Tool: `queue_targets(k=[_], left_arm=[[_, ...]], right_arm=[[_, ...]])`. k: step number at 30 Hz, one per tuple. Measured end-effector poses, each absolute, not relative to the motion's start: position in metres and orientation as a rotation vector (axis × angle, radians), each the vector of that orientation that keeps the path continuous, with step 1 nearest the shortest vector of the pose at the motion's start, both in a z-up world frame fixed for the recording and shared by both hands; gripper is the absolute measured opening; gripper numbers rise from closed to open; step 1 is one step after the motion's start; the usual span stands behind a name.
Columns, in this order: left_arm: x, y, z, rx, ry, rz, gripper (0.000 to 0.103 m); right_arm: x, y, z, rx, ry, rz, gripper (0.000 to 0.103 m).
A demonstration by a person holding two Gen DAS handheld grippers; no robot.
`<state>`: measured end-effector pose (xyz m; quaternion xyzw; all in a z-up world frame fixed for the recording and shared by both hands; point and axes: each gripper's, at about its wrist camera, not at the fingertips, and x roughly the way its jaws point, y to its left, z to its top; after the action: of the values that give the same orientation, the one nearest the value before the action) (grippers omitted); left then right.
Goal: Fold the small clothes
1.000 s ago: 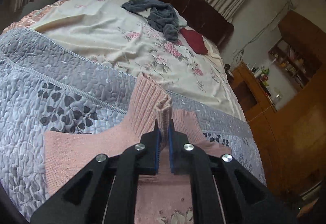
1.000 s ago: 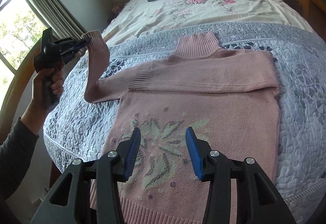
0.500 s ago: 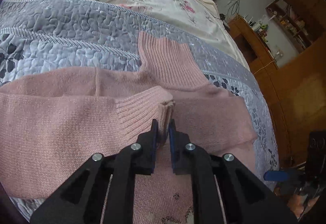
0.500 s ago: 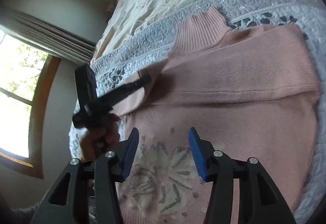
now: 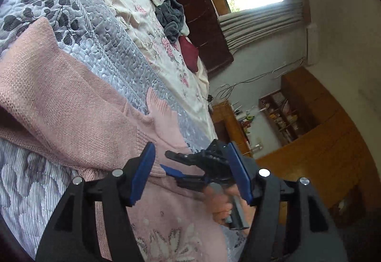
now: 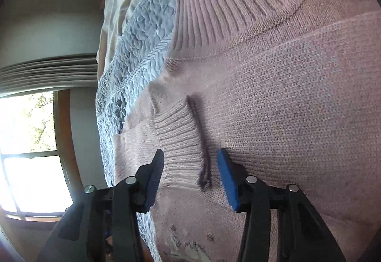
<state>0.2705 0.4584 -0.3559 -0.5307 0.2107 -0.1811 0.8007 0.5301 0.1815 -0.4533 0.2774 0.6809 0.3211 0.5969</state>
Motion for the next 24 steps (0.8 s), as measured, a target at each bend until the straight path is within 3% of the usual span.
queue_targets(k=[5,7,10,20,24], left_arm=[[0.265,0.476,-0.367,-1.219,0.410,-0.358,0.066],[0.261,0.480,-0.372,-1.258,0.391,-0.355,0.066],[0.255,0.487,-0.373,-1.270,0.370,-0.317,0.066],[0.242,0.499,-0.368,-1.273,0.329,-0.292,0.065],[0.245,0.496,-0.369,-1.272,0.343,-0.297,0.065]], right_arm=[[0.535,0.204,-0.457,0.615,1.601,0.783,0.045],[0.536,0.213,-0.455,0.581,1.604,0.788,0.024],[0.534,0.216,-0.436,0.542,1.574,0.796,0.009],[0.540,0.164,-0.273,0.338,1.272,0.773,0.007],[0.545,0.123,-0.243,0.307,1.204,0.713,0.007]])
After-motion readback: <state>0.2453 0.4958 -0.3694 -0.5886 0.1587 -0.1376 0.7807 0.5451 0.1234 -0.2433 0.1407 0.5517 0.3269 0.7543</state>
